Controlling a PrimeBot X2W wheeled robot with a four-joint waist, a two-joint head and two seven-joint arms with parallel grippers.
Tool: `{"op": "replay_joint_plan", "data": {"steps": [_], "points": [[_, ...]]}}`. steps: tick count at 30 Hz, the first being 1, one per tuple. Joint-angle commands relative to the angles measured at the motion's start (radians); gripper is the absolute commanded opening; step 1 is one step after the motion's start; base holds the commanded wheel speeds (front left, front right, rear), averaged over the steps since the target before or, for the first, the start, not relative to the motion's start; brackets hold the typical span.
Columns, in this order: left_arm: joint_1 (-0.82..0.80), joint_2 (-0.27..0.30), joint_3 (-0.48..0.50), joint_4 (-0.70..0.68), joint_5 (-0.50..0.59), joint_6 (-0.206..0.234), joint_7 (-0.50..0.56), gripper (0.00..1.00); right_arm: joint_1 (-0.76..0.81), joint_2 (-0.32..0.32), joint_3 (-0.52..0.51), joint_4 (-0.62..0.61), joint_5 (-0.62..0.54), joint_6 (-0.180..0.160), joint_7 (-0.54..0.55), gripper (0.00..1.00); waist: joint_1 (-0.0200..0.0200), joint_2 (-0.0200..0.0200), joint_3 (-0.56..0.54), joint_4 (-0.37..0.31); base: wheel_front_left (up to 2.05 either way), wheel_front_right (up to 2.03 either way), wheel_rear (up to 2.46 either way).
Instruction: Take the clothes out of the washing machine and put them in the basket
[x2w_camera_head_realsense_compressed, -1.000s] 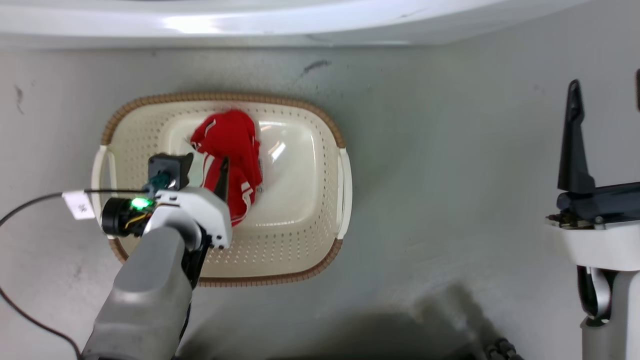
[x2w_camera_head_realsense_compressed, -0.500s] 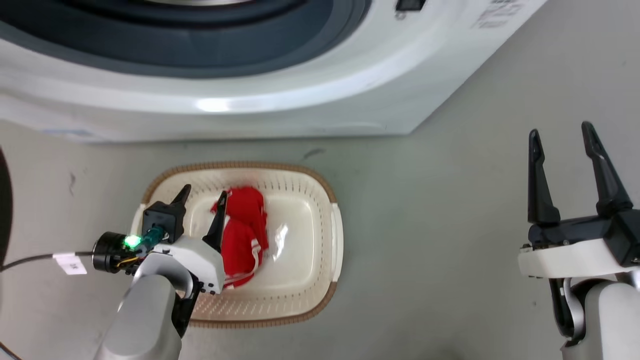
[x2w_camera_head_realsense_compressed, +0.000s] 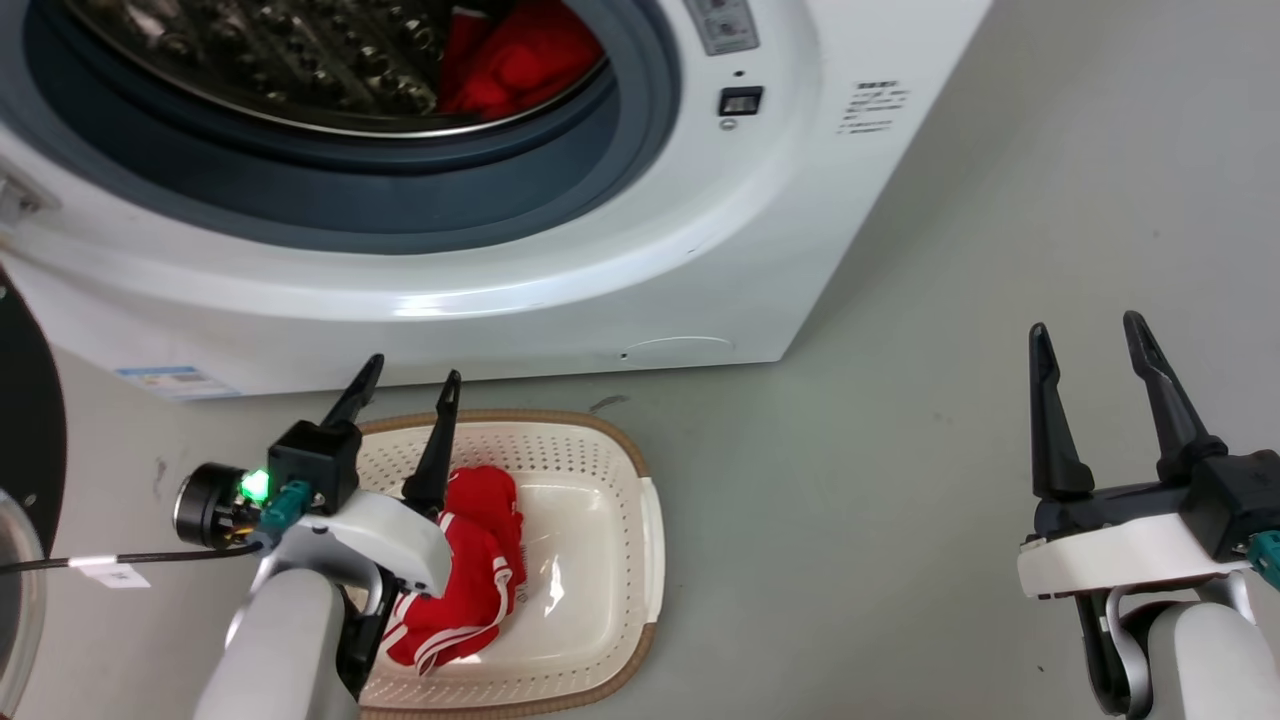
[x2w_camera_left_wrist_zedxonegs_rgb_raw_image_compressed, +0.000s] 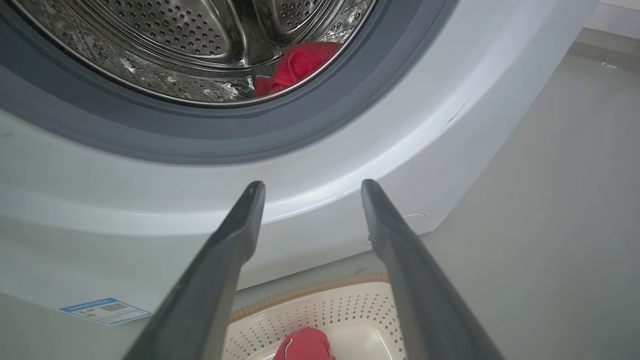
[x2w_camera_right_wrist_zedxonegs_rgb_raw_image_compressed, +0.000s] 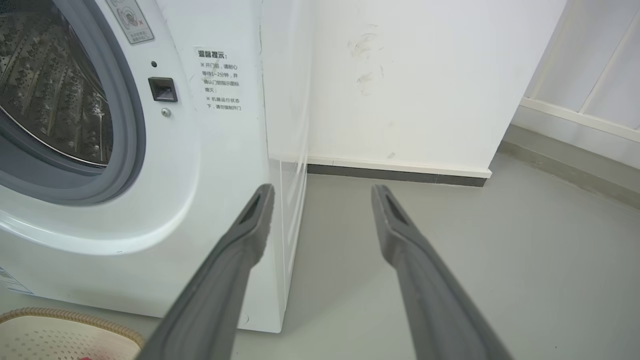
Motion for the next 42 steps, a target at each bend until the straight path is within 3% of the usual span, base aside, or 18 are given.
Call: {"op": "replay_joint_plan", "data": {"steps": [1, 7, 10, 22, 23, 27, 31, 35, 42], "points": [[-0.008, 0.003, -0.001, -0.009, -0.012, -0.004, -0.002, 1.0, 0.008, 0.0, 0.002, 0.005, 0.007, -0.001, -0.002, 1.0, 0.0003, 0.0, -0.008, -0.015, 0.0, 0.0, 0.0], [-0.121, 0.075, -0.051, 0.004, -0.05, -0.006, -0.002, 1.0, -0.003, 0.0, 0.016, 0.007, 0.032, -0.001, -0.002, 1.0, 0.0003, 0.0, 0.025, -0.072, 0.0, 0.0, 0.0], [-0.218, 0.13, -0.086, 0.034, -0.088, -0.005, 0.058, 1.0, -0.013, 0.0, 0.022, 0.005, 0.053, -0.001, -0.002, 1.0, 0.0003, 0.0, 0.058, -0.109, 0.0, 0.0, 0.0], [-0.734, 0.317, -0.172, 0.17, -0.205, -0.005, 0.53, 1.0, -0.064, 0.0, 0.039, -0.021, 0.143, -0.001, -0.002, 1.0, 0.0003, 0.0, 0.263, -0.246, 0.0, 0.0, 0.0], [-0.852, 0.351, -0.189, 0.211, -0.247, -0.006, 0.667, 1.0, -0.073, 0.001, 0.059, -0.028, 0.17, -0.001, -0.002, 1.0, 0.0003, 0.0, 0.313, -0.288, 0.0, 0.0, 0.0], [-0.983, 0.399, -0.194, 0.239, -0.281, -0.006, 0.82, 1.0, -0.085, 0.001, 0.094, -0.037, 0.206, -0.001, -0.002, 1.0, 0.0003, 0.0, 0.372, -0.346, 0.0, 0.0, 0.0], [-1.076, 0.418, -0.192, 0.291, -0.292, 0.0, 0.943, 1.0, -0.081, 0.001, 0.125, -0.04, 0.237, -0.001, -0.002, 1.0, 0.0003, 0.0, 0.409, -0.397, 0.0, 0.0, 0.0], [-1.131, 0.409, -0.197, 0.352, -0.301, 0.017, 1.033, 1.0, -0.053, 0.001, 0.122, -0.048, 0.249, -0.001, -0.002, 1.0, 0.0003, 0.0, 0.422, -0.405, 0.0, 0.0, 0.0], [-1.17, 0.411, -0.23, 0.431, -0.273, 0.033, 1.088, 1.0, -0.026, 0.001, 0.122, -0.061, 0.26, -0.001, -0.002, 1.0, 0.0003, 0.0, 0.444, -0.405, 0.0, 0.0, 0.0]]}}
